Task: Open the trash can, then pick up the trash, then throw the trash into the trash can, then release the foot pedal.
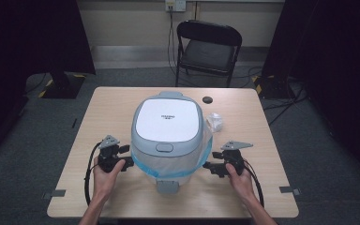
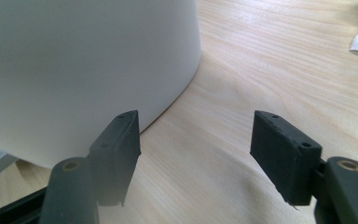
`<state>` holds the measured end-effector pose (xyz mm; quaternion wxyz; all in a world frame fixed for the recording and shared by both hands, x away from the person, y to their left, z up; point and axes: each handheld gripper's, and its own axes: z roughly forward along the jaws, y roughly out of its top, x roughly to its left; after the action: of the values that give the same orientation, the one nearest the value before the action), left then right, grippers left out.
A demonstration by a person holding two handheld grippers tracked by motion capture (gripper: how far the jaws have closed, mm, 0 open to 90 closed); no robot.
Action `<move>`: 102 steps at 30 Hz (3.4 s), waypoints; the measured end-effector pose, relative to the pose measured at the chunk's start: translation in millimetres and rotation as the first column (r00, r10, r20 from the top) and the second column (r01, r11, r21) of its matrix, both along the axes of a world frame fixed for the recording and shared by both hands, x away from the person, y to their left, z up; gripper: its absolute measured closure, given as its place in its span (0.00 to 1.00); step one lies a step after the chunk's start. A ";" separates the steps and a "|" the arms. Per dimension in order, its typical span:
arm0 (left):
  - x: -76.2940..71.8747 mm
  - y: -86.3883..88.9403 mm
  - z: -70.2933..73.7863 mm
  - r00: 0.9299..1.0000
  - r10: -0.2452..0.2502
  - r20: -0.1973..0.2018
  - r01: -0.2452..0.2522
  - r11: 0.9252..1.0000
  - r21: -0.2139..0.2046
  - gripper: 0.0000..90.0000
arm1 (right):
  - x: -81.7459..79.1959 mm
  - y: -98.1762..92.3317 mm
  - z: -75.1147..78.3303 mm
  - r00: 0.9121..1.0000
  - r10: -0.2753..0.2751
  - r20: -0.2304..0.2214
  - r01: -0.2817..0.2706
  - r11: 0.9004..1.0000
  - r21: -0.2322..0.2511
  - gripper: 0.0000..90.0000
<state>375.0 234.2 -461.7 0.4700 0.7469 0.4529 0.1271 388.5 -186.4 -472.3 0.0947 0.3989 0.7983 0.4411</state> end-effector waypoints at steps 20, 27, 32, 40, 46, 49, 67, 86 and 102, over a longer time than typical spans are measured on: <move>-92.9 -37.5 -0.3 0.944 -0.328 0.035 0.328 0.945 0.005 0.58 | -5.0 -10.6 -3.5 1.000 -0.017 -0.017 0.017 1.000 0.019 0.35; -88.4 -80.7 -4.0 0.912 -0.409 0.039 0.407 0.912 0.055 0.85 | -5.9 -10.4 -3.2 1.000 -0.009 -0.010 0.009 1.000 0.024 0.35; -79.5 -95.3 -9.0 0.909 -0.416 0.030 0.413 0.907 0.083 0.98 | -7.1 -10.5 -2.5 1.000 -0.004 -0.009 0.004 1.000 0.029 0.34; -75.9 -95.5 -20.4 0.919 -0.394 0.019 0.391 0.917 0.084 1.00 | -6.0 -13.4 -2.7 1.000 -0.019 -0.011 0.020 0.999 0.038 0.34; -81.0 -99.5 -23.8 0.923 -0.383 0.037 0.376 0.918 0.125 1.00 | -5.8 -10.2 -4.8 1.000 -0.012 -0.016 0.013 0.999 0.029 0.34; -80.4 -100.5 -26.9 0.924 -0.382 0.025 0.376 0.917 0.130 1.00 | -8.1 -10.5 -3.6 1.000 -0.008 -0.007 0.008 0.999 0.031 0.34; -76.2 -103.1 -30.5 0.924 -0.382 0.016 0.375 0.914 0.156 1.00 | -2.4 -20.0 -2.8 1.000 -0.026 -0.003 0.026 1.000 0.014 0.32; -75.7 -102.6 -30.7 0.922 -0.386 0.017 0.379 0.912 0.156 1.00 | 72.9 -42.6 13.0 0.992 -0.121 0.030 0.124 0.987 -0.103 0.18; -75.6 -102.6 -30.5 0.920 -0.392 0.017 0.385 0.909 0.157 1.00 | 135.1 -38.7 10.2 0.982 -0.185 0.022 0.186 0.980 -0.066 0.22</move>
<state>299.4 131.6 -492.2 0.4390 0.8521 0.2728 0.0829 523.5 -225.1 -462.1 0.1554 0.4647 0.7713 0.4062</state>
